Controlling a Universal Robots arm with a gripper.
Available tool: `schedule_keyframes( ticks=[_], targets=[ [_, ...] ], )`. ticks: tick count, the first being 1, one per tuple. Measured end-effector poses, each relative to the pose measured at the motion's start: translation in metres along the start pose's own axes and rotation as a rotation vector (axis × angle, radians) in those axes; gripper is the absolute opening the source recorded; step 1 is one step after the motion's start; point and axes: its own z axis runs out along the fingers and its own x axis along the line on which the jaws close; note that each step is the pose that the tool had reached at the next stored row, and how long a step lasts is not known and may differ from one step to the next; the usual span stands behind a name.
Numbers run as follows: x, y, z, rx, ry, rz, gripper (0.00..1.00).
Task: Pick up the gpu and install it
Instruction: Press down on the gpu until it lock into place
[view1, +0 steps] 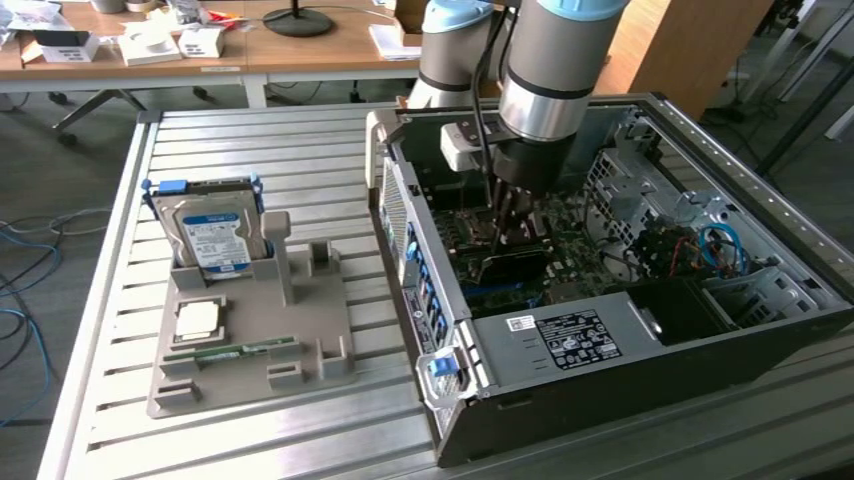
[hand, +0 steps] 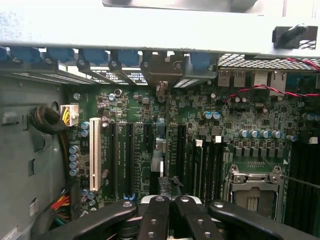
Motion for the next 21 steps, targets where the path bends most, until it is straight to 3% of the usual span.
schedule_keyframes(
  ticks=[21],
  targets=[
    [0.0001,0.0004,0.007,0.0,-0.0001,0.0,0.11]
  ],
)
